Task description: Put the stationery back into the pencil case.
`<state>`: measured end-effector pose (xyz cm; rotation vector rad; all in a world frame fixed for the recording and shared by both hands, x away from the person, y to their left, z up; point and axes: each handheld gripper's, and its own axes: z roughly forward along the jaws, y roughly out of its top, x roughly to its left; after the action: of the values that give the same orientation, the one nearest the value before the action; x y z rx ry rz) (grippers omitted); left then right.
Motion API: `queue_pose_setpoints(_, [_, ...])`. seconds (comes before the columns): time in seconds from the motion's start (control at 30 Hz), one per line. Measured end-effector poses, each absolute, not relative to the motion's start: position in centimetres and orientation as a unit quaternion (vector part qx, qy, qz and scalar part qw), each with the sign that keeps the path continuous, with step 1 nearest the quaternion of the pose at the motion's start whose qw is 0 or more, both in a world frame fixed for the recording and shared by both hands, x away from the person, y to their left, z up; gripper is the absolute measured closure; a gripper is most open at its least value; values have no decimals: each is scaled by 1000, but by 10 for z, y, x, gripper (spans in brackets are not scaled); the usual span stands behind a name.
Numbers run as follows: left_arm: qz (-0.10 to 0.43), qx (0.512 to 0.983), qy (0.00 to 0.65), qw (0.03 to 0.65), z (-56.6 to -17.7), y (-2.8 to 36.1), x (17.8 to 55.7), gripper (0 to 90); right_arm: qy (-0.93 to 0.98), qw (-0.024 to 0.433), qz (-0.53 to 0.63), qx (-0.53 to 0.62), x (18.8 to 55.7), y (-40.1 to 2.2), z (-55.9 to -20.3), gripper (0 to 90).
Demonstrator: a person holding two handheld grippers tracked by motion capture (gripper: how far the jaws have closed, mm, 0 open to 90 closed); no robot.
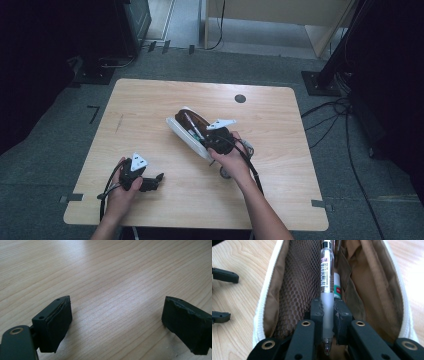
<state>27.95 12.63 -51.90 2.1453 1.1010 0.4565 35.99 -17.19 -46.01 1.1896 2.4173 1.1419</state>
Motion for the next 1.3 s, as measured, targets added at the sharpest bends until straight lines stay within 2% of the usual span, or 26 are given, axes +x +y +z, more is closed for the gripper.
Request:
queue_pose_setpoints(0.37, [175,824,421,337,-519,126,279,97,840,94,342,411,363,-168,-459,779])
queue_pose_setpoints(0.53, [175,824,421,337,-519,126,279,97,843,101,339,405,362,-169,-460,807])
queue_pose_setpoints(0.7, [175,824,421,337,-519,126,279,97,839,99,353,402,361,-171,-457,779])
queue_pose_setpoints(1.3, [175,824,421,338,-519,126,280,97,791,137,448,395,334,-211,-410,746])
